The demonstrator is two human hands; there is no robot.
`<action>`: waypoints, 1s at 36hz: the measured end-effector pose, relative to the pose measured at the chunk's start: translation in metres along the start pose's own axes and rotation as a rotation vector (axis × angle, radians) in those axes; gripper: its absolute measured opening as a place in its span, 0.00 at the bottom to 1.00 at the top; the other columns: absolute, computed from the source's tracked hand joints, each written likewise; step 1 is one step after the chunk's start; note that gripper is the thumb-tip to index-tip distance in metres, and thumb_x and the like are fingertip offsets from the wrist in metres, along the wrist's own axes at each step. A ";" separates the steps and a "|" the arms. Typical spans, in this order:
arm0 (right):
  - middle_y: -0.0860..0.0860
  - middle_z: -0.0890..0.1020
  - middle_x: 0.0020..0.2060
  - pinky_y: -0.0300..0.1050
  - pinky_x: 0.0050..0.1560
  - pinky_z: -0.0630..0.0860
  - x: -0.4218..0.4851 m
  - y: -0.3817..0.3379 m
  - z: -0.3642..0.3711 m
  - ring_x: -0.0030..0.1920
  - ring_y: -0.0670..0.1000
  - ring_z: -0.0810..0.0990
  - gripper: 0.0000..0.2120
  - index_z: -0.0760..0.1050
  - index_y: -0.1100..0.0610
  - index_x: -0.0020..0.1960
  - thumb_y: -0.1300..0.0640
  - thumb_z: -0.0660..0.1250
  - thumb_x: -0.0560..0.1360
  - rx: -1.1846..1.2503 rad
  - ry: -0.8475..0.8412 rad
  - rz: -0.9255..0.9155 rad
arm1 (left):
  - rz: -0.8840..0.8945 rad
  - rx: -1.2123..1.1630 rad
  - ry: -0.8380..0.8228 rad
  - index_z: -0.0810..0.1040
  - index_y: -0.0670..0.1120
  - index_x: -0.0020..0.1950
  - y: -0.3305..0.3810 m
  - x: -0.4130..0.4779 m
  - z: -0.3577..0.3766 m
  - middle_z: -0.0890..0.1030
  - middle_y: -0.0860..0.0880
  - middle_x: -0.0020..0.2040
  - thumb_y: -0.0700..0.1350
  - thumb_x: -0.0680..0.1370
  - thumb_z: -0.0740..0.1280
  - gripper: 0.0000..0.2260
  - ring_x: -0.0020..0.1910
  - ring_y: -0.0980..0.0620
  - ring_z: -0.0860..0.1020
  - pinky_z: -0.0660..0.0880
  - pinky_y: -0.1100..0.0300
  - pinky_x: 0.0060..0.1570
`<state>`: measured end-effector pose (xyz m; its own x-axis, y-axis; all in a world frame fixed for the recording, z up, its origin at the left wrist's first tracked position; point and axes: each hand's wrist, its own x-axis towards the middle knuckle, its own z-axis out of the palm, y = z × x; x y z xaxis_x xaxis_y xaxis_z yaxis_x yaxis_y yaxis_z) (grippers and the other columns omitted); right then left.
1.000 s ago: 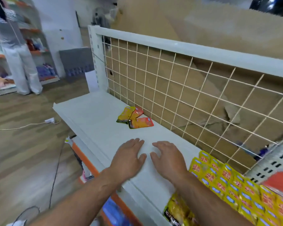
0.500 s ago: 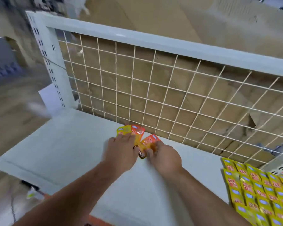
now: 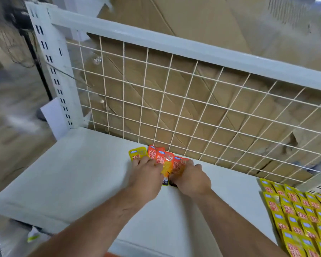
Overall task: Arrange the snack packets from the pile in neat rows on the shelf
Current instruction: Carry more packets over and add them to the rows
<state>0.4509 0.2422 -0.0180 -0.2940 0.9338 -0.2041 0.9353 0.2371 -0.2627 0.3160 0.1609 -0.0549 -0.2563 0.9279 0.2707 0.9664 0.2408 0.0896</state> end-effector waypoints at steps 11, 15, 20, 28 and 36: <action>0.45 0.79 0.46 0.44 0.48 0.78 -0.006 0.021 -0.008 0.50 0.50 0.82 0.31 0.71 0.51 0.54 0.36 0.74 0.58 0.109 -0.090 0.126 | -0.250 -0.079 -0.217 0.63 0.50 0.69 0.021 0.016 -0.020 0.80 0.48 0.57 0.52 0.69 0.73 0.32 0.59 0.45 0.72 0.62 0.50 0.57; 0.44 0.79 0.40 0.41 0.41 0.75 -0.014 0.035 -0.010 0.43 0.49 0.81 0.22 0.73 0.50 0.46 0.39 0.74 0.60 0.124 -0.093 0.126 | -0.254 -0.130 -0.228 0.66 0.47 0.67 0.040 0.011 -0.021 0.78 0.47 0.59 0.52 0.70 0.73 0.30 0.61 0.45 0.73 0.65 0.52 0.58; 0.47 0.79 0.40 0.43 0.40 0.76 -0.021 0.063 -0.014 0.43 0.51 0.80 0.10 0.72 0.52 0.43 0.47 0.70 0.70 0.222 -0.068 0.155 | -0.289 -0.281 -0.240 0.74 0.45 0.59 0.056 0.002 -0.019 0.80 0.46 0.54 0.49 0.71 0.71 0.19 0.52 0.44 0.79 0.74 0.54 0.47; 0.52 0.81 0.38 0.43 0.38 0.72 -0.034 0.116 -0.024 0.39 0.53 0.79 0.03 0.76 0.56 0.41 0.59 0.70 0.72 0.622 -0.041 0.076 | -0.448 -0.460 -0.231 0.81 0.41 0.47 0.086 -0.012 -0.035 0.82 0.43 0.48 0.43 0.75 0.67 0.06 0.48 0.43 0.80 0.76 0.53 0.44; 0.50 0.77 0.30 0.38 0.29 0.66 -0.062 0.164 -0.042 0.24 0.43 0.70 0.11 0.72 0.57 0.37 0.64 0.72 0.73 0.949 -0.088 -0.066 | -0.700 -0.868 -0.196 0.76 0.44 0.33 0.142 -0.043 -0.057 0.78 0.49 0.34 0.39 0.71 0.72 0.08 0.36 0.48 0.76 0.68 0.60 0.34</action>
<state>0.6310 0.2349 -0.0090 -0.3904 0.8935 -0.2219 0.3780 -0.0642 -0.9236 0.4631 0.1388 0.0009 -0.6551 0.7135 -0.2487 0.2528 0.5171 0.8177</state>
